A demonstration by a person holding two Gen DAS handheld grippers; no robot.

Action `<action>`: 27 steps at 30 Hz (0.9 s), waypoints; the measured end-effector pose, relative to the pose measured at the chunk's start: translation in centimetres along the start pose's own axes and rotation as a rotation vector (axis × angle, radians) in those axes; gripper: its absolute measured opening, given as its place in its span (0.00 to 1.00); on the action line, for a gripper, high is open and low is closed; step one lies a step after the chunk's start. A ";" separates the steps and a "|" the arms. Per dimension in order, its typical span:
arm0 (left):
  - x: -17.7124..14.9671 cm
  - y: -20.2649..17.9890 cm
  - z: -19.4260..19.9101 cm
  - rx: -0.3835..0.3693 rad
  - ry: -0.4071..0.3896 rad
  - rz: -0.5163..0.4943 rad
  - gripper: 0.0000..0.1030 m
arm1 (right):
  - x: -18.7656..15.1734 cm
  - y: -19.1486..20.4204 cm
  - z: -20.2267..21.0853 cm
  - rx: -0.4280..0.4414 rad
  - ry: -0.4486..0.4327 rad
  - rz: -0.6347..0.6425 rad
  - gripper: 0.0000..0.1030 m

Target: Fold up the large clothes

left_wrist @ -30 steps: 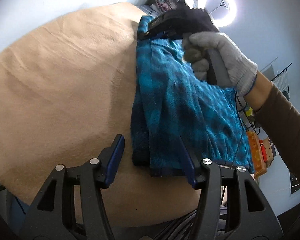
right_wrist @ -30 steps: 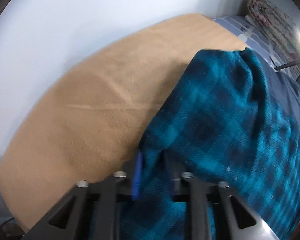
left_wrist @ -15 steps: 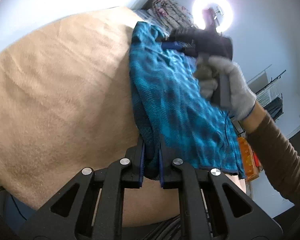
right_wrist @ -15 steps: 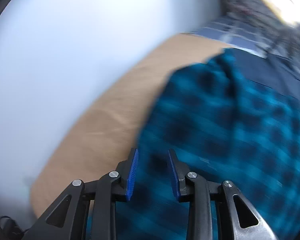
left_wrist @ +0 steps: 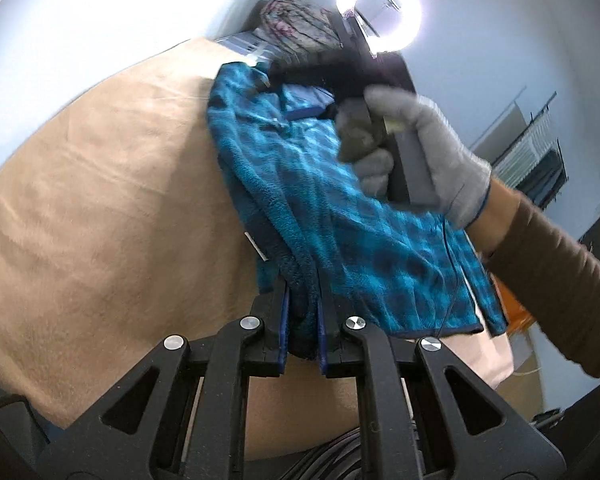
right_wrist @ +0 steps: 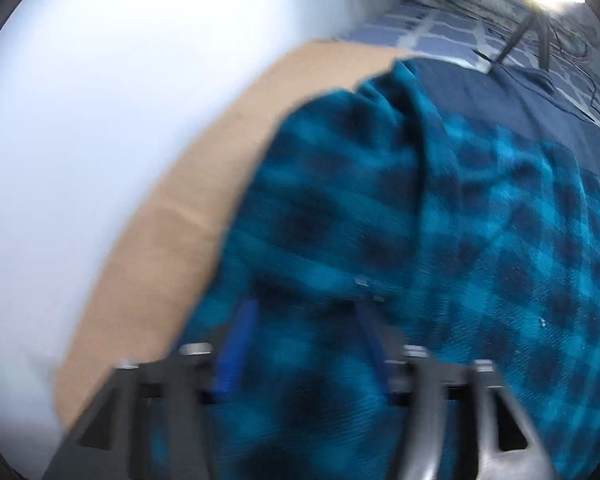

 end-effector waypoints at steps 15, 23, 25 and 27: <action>1.6 -4.2 -1.4 0.055 0.049 -0.193 0.09 | -5.6 3.5 -3.9 -0.266 0.093 0.266 0.15; 2.4 -7.9 -2.3 0.062 0.062 -0.318 0.09 | -3.7 -1.0 2.4 0.085 0.018 -0.030 0.09; 2.5 -9.0 -2.7 0.058 0.069 -0.351 0.09 | -3.5 -2.9 4.1 0.165 -0.012 -0.099 0.09; 2.6 -10.0 -3.1 0.050 0.080 -0.373 0.09 | -3.4 -5.2 5.6 0.229 -0.037 -0.172 0.09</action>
Point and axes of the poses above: each gripper's, at about its wrist camera, not at the fingertips, and z roughly against the way its jaws point, y to its left, x to its top, the point moved 8 cm from there along -z, roughly the way its jaws point, and after that the axes turned 15 degrees about -z, right-handed, at the moved point
